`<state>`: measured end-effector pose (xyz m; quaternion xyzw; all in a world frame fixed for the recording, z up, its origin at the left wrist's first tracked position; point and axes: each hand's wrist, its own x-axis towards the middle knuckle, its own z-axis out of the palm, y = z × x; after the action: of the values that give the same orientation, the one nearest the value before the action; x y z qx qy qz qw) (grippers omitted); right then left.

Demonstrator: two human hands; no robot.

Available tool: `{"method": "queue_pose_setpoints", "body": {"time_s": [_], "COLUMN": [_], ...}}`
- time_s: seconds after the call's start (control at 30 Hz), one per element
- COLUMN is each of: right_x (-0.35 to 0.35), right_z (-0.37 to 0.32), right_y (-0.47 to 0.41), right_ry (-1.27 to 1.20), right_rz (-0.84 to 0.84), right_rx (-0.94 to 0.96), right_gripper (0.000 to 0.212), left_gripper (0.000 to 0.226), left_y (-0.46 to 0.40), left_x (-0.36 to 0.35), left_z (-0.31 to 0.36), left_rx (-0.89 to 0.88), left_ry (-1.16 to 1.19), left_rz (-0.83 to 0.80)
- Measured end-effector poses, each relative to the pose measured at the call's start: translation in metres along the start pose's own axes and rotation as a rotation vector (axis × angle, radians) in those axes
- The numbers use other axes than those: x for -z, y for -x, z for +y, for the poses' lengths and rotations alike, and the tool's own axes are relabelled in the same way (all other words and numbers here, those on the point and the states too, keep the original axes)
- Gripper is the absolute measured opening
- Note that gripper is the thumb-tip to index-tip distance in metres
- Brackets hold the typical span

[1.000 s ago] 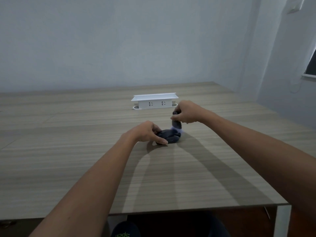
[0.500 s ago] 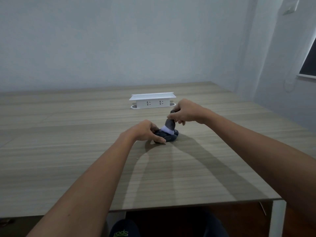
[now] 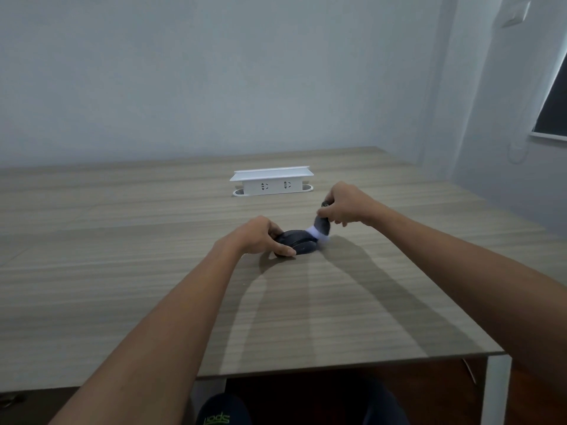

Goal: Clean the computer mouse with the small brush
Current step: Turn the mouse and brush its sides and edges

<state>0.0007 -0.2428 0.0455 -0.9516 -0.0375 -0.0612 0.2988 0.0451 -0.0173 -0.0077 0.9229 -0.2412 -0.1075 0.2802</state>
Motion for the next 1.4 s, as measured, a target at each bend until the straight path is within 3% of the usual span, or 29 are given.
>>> {"method": "queue_pose_setpoints", "body": {"time_s": [0.1, 0.37, 0.57, 0.63, 0.73, 0.83, 1.0, 1.2, 1.4], "right_x": [-0.002, -0.012, -0.017, -0.019, -0.013, -0.010, -0.015, -0.015, -0.019], "right_z": [0.001, 0.014, 0.007, 0.004, 0.004, -0.006, -0.015, 0.000, -0.015], "right_y": [0.000, 0.003, 0.004, -0.003, -0.011, -0.012, -0.018, -0.016, -0.007], "right_ry": [0.044, -0.172, -0.336, -0.271, 0.045, 0.234, -0.012, 0.349, 0.135], "right_rz": [-0.033, 0.100, 0.061, 0.078, 0.069, 0.023, 0.007, 0.004, 0.101], "right_rx": [0.005, 0.054, 0.134, 0.106, 0.082, 0.153, 0.182, 0.197, 0.338], "right_gripper": [0.023, 0.029, 0.028, 0.028, 0.035, 0.048, 0.036, 0.046, 0.041], "left_gripper": [0.046, 0.046, 0.040, 0.040, 0.043, 0.045, 0.047, 0.044, 0.047], "left_y": [0.000, -0.003, -0.001, 0.000, 0.002, 0.002, 0.001, 0.001, 0.002], "left_x": [0.000, 0.000, 0.000, 0.000, -0.001, -0.001, -0.002, -0.002, -0.001], "left_z": [0.000, -0.002, -0.002, 0.000, 0.000, 0.000, -0.002, -0.001, -0.002], "left_rx": [-0.001, -0.007, -0.007, -0.011, -0.013, -0.009, -0.010, -0.034, -0.025], "left_ry": [0.002, 0.008, 0.004, 0.002, 0.012, 0.006, -0.003, 0.007, 0.016], "left_rz": [-0.004, -0.001, 0.004, 0.003, 0.012, 0.009, 0.016, 0.018, 0.028]}}
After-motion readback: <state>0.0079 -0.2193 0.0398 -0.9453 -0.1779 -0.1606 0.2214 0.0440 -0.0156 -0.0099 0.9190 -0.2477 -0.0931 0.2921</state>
